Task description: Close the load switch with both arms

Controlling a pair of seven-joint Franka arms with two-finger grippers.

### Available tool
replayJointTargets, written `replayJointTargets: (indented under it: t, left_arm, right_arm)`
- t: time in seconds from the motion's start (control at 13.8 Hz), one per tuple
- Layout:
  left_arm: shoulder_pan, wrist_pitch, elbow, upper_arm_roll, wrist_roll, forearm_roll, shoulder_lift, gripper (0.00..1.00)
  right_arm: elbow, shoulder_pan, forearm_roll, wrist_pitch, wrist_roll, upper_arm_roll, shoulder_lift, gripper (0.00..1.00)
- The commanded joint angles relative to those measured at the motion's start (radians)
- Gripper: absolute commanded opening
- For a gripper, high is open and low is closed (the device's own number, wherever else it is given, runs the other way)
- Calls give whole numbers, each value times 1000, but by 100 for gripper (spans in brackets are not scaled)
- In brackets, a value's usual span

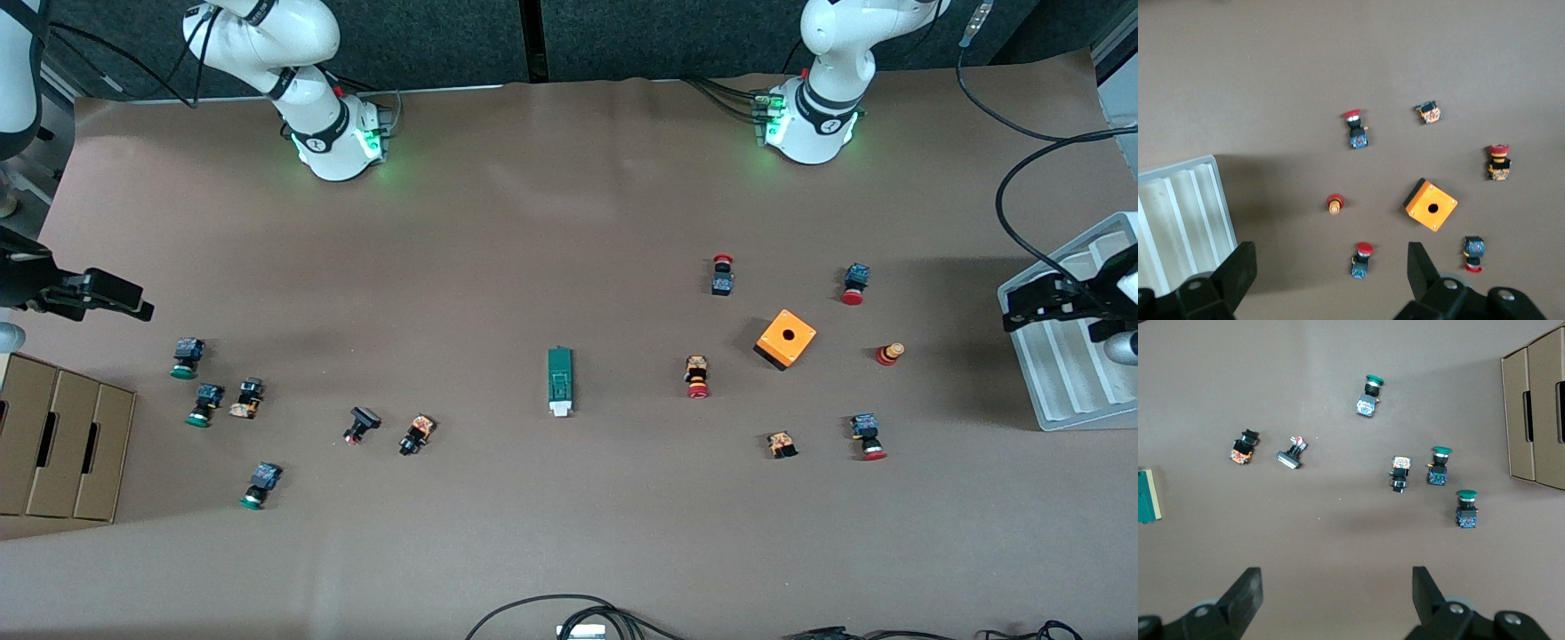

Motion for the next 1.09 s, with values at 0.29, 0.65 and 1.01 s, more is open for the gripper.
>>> replayJointTargets:
  t: [0.29,0.65,1.01]
  left_arm:
    - [-300,-3,-161,409,15,-148,-177,100]
    - [-397,126,-433,447,4,-86,-369,100]
    - [-419,100,-362,432,12,-48,-315,100]
  right_arm:
    - [-6,18,-15,-10,40,3,12,100]
    - [-6,22,-14,-3,42,3,12,100]
    - [-116,-36,-6,102,43,41,-63,100]
